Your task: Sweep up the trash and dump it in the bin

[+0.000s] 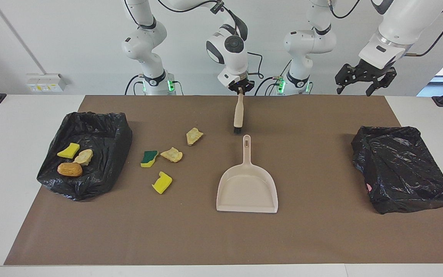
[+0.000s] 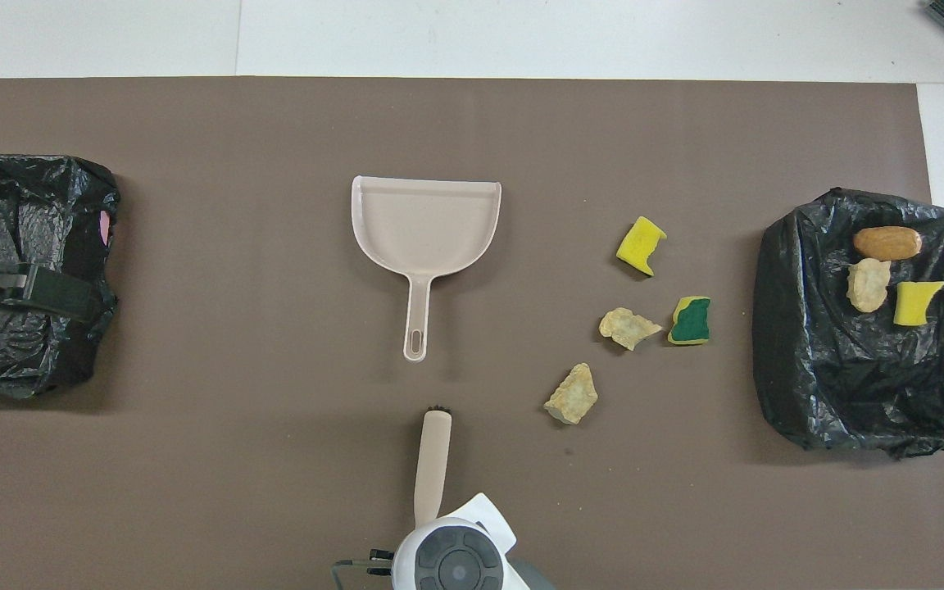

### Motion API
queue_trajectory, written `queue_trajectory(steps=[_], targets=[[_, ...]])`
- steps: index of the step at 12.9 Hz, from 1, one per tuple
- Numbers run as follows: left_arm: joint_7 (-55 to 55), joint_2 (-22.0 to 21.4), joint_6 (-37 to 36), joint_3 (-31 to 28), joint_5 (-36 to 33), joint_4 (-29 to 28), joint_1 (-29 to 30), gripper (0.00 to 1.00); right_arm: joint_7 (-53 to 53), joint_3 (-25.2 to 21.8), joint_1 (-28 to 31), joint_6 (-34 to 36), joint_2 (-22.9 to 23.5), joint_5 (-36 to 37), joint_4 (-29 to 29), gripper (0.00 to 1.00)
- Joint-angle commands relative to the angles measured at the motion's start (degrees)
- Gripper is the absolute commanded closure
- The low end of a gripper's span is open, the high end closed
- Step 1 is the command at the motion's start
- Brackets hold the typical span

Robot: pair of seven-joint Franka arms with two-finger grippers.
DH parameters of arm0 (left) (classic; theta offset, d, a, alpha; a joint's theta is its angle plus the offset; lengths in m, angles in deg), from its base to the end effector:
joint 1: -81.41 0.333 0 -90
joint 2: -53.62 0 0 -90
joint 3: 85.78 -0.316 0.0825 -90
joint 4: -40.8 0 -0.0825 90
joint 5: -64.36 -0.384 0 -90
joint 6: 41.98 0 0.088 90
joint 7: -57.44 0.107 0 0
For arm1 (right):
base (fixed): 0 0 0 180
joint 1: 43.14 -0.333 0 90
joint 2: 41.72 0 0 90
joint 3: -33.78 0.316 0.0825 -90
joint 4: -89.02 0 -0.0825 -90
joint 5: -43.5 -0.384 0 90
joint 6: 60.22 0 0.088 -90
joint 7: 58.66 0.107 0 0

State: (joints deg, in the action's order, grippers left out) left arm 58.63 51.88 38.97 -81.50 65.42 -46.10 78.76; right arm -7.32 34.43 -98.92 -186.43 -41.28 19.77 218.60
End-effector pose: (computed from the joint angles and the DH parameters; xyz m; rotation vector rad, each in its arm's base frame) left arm 0.5243 -0.0667 0.6528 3.1190 -0.2247 -0.1162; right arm 0.2730 0.4364 0.3542 -2.9586 0.2509 0.4513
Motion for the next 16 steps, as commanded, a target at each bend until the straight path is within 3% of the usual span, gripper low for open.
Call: queue_trajectory(steps=[1, 7, 11, 16], targets=[[0.1, -0.3, -0.5, -0.2, -1.0, 0.2, -0.2, 0.00, 1.3, -0.3, 2.9, 6.1, -1.8, 0.8, -3.0, 1.00], [0.1, -0.3, -0.5, -0.2, -1.0, 0.2, -0.2, 0.00, -2.3, -0.3, 10.6, 20.9, -8.9, 8.2, -6.1, 1.00], [0.1, -0.3, -0.5, -0.2, -1.0, 0.2, -0.2, 0.00, -9.8, 0.0, 18.2, 30.0, -8.9, 16.5, -9.7, 1.00], [0.1, -0.3, -0.5, -0.2, -1.0, 0.2, -0.2, 0.00, -26.2, 0.1, 30.6, 35.0, -7.3, 29.1, -9.3, 1.00]])
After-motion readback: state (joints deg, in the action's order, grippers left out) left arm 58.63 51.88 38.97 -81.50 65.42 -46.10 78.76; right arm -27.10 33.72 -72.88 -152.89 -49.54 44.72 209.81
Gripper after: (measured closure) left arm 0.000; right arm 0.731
